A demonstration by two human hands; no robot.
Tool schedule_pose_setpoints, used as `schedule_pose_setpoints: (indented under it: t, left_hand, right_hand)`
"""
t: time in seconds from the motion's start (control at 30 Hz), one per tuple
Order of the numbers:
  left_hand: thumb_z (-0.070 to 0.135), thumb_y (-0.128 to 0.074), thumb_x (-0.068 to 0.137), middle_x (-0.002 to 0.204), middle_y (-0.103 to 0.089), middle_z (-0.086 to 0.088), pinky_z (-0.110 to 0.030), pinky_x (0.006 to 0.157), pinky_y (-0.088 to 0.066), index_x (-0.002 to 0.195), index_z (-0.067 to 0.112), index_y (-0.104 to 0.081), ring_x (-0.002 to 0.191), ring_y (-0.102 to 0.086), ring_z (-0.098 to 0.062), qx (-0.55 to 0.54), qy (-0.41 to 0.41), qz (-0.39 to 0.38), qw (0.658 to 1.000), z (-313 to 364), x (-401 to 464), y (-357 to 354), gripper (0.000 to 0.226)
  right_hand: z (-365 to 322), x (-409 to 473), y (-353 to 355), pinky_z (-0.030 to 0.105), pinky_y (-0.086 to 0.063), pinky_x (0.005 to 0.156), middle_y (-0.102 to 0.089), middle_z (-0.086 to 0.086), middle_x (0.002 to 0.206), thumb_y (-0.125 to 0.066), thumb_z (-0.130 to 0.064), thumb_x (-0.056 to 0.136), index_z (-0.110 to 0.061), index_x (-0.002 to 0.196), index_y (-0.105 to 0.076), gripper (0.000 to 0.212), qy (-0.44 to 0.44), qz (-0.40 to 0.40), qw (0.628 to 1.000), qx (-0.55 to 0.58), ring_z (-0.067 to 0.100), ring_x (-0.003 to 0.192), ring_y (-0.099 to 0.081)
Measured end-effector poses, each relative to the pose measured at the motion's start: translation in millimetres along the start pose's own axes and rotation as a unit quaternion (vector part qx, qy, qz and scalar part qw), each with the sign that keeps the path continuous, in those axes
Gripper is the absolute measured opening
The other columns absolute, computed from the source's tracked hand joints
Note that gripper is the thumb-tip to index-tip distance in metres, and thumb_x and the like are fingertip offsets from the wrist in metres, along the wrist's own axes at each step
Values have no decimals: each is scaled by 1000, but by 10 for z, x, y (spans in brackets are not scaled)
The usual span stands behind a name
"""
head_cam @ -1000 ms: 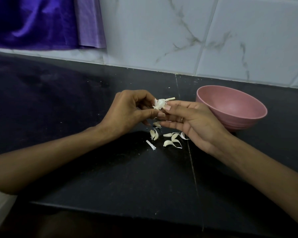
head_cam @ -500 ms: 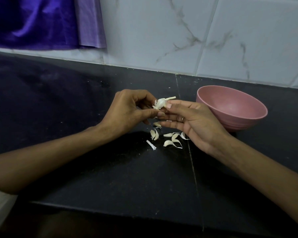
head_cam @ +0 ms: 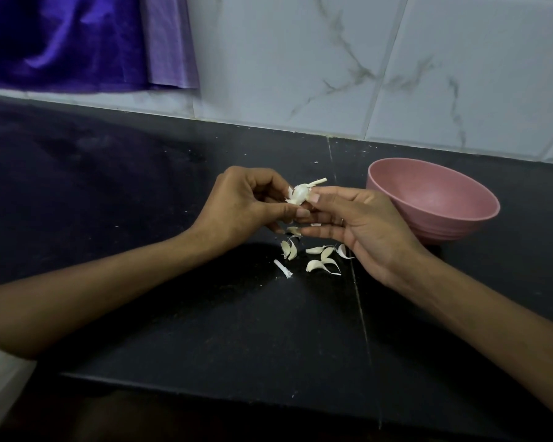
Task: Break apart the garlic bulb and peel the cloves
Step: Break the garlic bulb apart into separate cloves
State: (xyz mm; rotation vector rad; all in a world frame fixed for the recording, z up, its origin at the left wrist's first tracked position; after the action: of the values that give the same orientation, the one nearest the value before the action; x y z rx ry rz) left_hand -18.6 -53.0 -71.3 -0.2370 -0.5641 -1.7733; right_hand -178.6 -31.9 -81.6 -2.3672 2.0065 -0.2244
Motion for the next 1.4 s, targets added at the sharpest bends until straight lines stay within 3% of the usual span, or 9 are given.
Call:
schedule_pose_setpoints:
  t: [0.27,0.47,0.73,0.93,1.0,1.1,1.2,1.33,1.4]
  left_hand:
    - [34,-82,64,70,-70,-6,-36,58,-61,76,9,-69,60,-69,-20,107,-59,19,992,106,-42,14,30]
    - [29,-80,71,69,-69,0,-21,60,-52,80,5,-71,67,-64,-7,224,-149,14,963,198,-74,15,28]
    - [19,-75,76,70,-63,2,-32,55,-49,79,8,-68,60,-58,-9,292,-186,-12,938,181,-115,-36,13]
    - [14,-88,68,62,-67,2,-20,52,-48,71,10,-70,55,-60,-7,205,-77,29,975,131,-100,-28,18]
    - [14,-89,66,61,-68,-2,-25,53,-54,71,6,-70,52,-65,-8,137,-18,21,990,89,-90,-32,21]
    - [11,-88,62,64,-70,-13,-29,52,-56,70,0,-66,51,-69,-24,17,41,3,999,34,-71,-44,25]
    - [14,-86,59,65,-71,-15,-29,52,-56,69,3,-65,51,-68,-24,-15,55,1,998,39,-62,-50,25]
    - [13,-88,68,62,-67,1,-27,53,-51,70,8,-69,56,-62,-10,191,-68,15,979,127,-86,-33,21]
    - [9,-86,70,63,-63,4,-23,52,-45,71,6,-68,62,-58,-12,257,-134,11,957,179,-112,-54,19]
  right_hand:
    - [-19,-7,-23,29,-59,71,-73,15,88,-60,-8,94,0,98,-73,16,11,-4,999,-31,21,83,-71]
    - [-38,-26,-45,29,-59,71,-74,16,91,-60,-8,94,0,97,-73,16,21,-8,999,-49,22,84,-71]
    - [9,-39,-67,37,-61,78,-73,22,96,-67,-11,88,5,97,-72,19,18,-2,997,-71,25,86,-71]
    - [4,-49,-81,26,-58,60,-72,16,78,-62,1,89,0,82,-74,14,9,13,998,-63,19,68,-70]
    - [-10,-51,-78,25,-57,59,-72,16,76,-63,1,88,-3,79,-75,15,8,14,998,-64,20,67,-70]
    - [-30,-45,-57,27,-59,62,-72,16,77,-65,-1,87,1,83,-74,10,6,16,997,-72,20,68,-70]
    - [-34,-37,-55,28,-59,63,-72,16,76,-66,-2,87,1,84,-74,9,1,16,997,-71,20,68,-70]
    - [-25,-48,-87,29,-60,65,-72,15,78,-63,-2,88,-2,81,-74,13,-11,1,998,-61,20,72,-70]
    - [-18,-50,-96,30,-60,67,-71,15,80,-64,-5,87,2,86,-74,12,-11,-1,998,-64,20,74,-69]
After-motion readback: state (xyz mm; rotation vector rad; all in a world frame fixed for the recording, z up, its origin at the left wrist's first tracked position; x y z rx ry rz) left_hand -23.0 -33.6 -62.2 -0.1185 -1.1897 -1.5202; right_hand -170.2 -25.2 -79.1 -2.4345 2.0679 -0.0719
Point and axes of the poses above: each hand's wrist, its own x-axis towards the middle knuckle, its own y-axis out of the back of the hand, z = x × y, the point moved 5 cm from there along x, towards the middle knuckle
